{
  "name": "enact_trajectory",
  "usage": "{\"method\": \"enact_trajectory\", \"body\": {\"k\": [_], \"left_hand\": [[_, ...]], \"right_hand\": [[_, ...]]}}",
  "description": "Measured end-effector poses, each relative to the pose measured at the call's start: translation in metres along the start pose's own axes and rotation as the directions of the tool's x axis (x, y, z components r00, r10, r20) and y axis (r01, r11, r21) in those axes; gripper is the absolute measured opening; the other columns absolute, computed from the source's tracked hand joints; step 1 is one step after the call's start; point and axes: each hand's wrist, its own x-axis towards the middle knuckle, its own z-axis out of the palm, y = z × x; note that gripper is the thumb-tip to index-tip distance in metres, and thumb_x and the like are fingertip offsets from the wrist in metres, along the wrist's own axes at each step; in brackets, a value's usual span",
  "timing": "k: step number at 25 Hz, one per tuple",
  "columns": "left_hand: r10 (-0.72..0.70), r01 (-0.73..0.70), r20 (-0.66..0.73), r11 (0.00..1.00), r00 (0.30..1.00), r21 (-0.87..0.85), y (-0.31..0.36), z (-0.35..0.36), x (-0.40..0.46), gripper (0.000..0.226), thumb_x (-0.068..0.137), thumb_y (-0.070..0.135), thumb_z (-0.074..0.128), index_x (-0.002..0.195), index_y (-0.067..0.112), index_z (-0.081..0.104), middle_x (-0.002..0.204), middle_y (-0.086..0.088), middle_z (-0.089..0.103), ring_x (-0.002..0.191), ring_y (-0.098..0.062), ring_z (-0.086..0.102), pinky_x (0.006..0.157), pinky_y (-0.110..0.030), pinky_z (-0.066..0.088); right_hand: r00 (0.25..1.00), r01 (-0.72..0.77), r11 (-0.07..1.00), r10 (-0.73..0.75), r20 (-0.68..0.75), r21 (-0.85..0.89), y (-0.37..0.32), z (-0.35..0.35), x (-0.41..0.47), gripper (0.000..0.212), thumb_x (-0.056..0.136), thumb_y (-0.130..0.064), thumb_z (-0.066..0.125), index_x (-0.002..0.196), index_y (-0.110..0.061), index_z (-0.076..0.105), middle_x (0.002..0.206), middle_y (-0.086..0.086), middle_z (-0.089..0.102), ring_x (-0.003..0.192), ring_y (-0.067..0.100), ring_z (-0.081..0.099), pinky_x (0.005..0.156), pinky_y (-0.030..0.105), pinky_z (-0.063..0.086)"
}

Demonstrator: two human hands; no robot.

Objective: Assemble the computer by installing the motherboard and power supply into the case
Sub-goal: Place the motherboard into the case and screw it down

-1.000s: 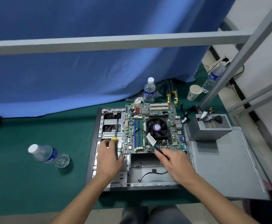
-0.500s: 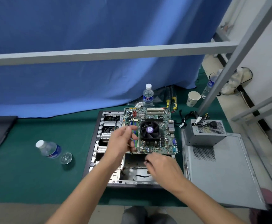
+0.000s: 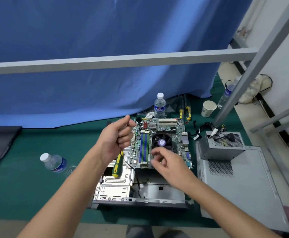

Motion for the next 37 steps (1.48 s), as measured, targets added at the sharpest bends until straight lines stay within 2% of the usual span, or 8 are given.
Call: {"method": "enact_trajectory", "body": {"k": [5, 10, 19, 23, 26, 30, 33, 37], "left_hand": [[-0.104, 0.119, 0.224, 0.991, 0.969, -0.058, 0.012, -0.015, 0.015, 0.032, 0.093, 0.029, 0.049, 0.067, 0.018, 0.061, 0.041, 0.012, 0.024, 0.035, -0.005, 0.022, 0.036, -0.020, 0.018], [-0.192, 0.141, 0.259, 0.969, 0.947, 0.201, 0.026, -0.048, 0.035, 0.030, 0.093, 0.039, 0.059, 0.078, 0.015, 0.064, 0.047, 0.008, 0.039, 0.041, -0.009, 0.030, 0.041, -0.018, 0.027], [0.322, -0.354, 0.187, 0.603, 0.928, 0.715, 0.038, -0.059, 0.073, 0.023, 0.096, 0.019, 0.056, 0.108, 0.038, 0.057, 0.086, 0.011, 0.065, 0.072, -0.024, 0.060, 0.069, -0.036, 0.049], [0.401, -0.422, 0.213, 0.555, 0.891, 0.717, 0.043, -0.052, 0.083, 0.008, 0.100, 0.023, 0.055, 0.101, 0.025, 0.063, 0.080, 0.011, 0.062, 0.068, -0.003, 0.052, 0.062, -0.017, 0.041], [0.337, -0.363, 0.159, 0.724, 0.928, 0.586, 0.036, -0.050, 0.088, 0.010, 0.099, 0.021, 0.059, 0.091, 0.020, 0.066, 0.063, 0.017, 0.057, 0.052, 0.002, 0.046, 0.050, -0.013, 0.036], [0.130, -0.115, -0.023, 0.933, 0.991, 0.342, 0.025, -0.051, 0.088, 0.023, 0.099, 0.019, 0.057, 0.076, 0.019, 0.058, 0.056, 0.009, 0.037, 0.042, -0.005, 0.024, 0.039, -0.016, 0.022], [-0.006, 0.026, -0.100, 0.980, 0.995, 0.195, 0.022, -0.056, 0.083, 0.033, 0.100, 0.020, 0.053, 0.068, 0.022, 0.046, 0.057, 0.007, 0.035, 0.043, -0.007, 0.021, 0.036, -0.017, 0.018], [-0.114, 0.132, -0.157, 0.985, 0.981, 0.109, 0.015, -0.062, 0.084, 0.030, 0.101, 0.020, 0.051, 0.074, 0.023, 0.039, 0.054, 0.009, 0.030, 0.041, -0.005, 0.019, 0.034, -0.017, 0.016]], "right_hand": [[0.975, 0.061, 0.975, -0.012, -0.222, 0.213, -0.042, -0.014, 0.057, 0.045, 0.092, -0.037, 0.063, 0.134, -0.036, 0.046, 0.101, -0.015, 0.060, 0.060, 0.004, 0.056, 0.057, 0.018, 0.049], [0.952, 0.092, 0.962, -0.010, -0.306, 0.257, -0.065, -0.013, 0.107, 0.010, 0.094, -0.024, 0.065, 0.099, -0.028, 0.073, 0.088, -0.012, 0.071, 0.082, 0.006, 0.067, 0.076, 0.028, 0.058], [0.897, 0.112, 0.938, 0.048, -0.440, 0.329, -0.086, -0.015, 0.158, 0.015, 0.085, -0.011, 0.075, 0.087, -0.025, 0.075, 0.079, -0.011, 0.072, 0.074, -0.001, 0.066, 0.071, 0.015, 0.051], [0.923, 0.045, 0.854, 0.162, -0.348, 0.519, -0.086, -0.015, 0.161, 0.023, 0.087, 0.001, 0.070, 0.098, -0.019, 0.073, 0.082, -0.005, 0.073, 0.077, 0.008, 0.071, 0.074, 0.021, 0.056], [0.933, 0.047, 0.780, 0.190, -0.307, 0.625, -0.081, -0.019, 0.159, 0.017, 0.088, 0.000, 0.069, 0.092, -0.016, 0.072, 0.076, 0.003, 0.074, 0.072, 0.015, 0.072, 0.070, 0.025, 0.058], [0.918, -0.162, 0.982, 0.184, -0.350, 0.093, -0.043, -0.017, 0.144, 0.020, 0.091, -0.029, 0.068, 0.111, -0.028, 0.067, 0.108, -0.008, 0.070, 0.102, 0.006, 0.063, 0.092, 0.034, 0.053], [0.916, -0.323, 0.801, 0.398, 0.046, -0.503, -0.005, -0.010, 0.121, 0.093, 0.078, -0.048, 0.076, 0.153, -0.024, 0.026, 0.155, 0.000, 0.028, 0.144, 0.022, 0.023, 0.117, 0.050, 0.028], [0.880, -0.166, 0.696, 0.425, 0.213, -0.699, 0.020, -0.007, 0.117, 0.123, 0.068, -0.042, 0.087, 0.157, -0.017, 0.006, 0.157, 0.006, 0.024, 0.146, 0.030, 0.015, 0.116, 0.049, 0.029]]}}
